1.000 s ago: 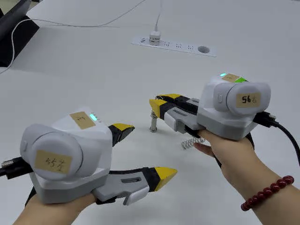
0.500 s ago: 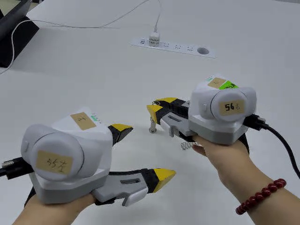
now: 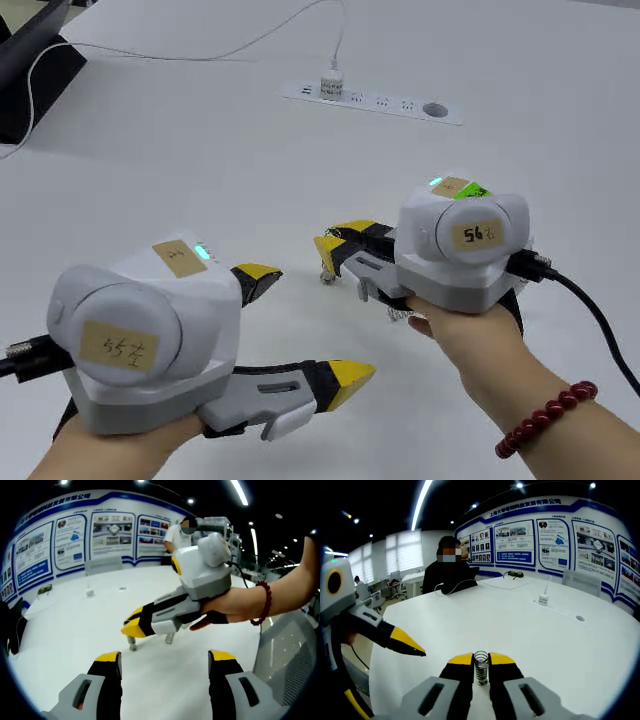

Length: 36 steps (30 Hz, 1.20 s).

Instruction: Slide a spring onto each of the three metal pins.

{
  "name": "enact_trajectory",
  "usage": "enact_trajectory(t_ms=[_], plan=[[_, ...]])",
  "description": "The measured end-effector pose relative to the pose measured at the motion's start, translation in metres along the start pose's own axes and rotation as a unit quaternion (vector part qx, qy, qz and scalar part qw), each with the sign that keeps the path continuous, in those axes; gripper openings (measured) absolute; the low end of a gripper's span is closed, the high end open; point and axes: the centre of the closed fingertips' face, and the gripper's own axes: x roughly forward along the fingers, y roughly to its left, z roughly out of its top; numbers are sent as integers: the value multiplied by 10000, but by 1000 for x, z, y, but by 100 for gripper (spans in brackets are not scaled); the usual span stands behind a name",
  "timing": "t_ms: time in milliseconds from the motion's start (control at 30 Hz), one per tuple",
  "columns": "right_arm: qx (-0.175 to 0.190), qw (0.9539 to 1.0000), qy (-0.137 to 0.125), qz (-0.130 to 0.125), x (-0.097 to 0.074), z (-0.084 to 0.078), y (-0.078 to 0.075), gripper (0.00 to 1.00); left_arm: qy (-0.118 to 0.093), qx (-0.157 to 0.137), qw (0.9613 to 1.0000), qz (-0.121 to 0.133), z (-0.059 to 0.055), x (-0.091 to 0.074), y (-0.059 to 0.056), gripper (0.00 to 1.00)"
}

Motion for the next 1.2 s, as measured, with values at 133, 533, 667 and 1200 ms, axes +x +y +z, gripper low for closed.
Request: enact_trajectory(t_ms=[133, 533, 667, 1200], plan=[[57, 10000, 77, 8, 1, -5, 0, 12, -6, 3, 10000, -6, 0, 0, 0, 72], [218, 9995, 247, -3, 5, -18, -1, 12, 26, 16, 10000, -7, -1, 0, 0, 71], [195, 9995, 252, 4, 6, -17, 0, 12, 33, 16, 10000, -13, -1, 0, -1, 71], [276, 9995, 101, 66, -18, 3, 3, 29, -100, 57, 9999, 42, 3, 0, -2, 73]])
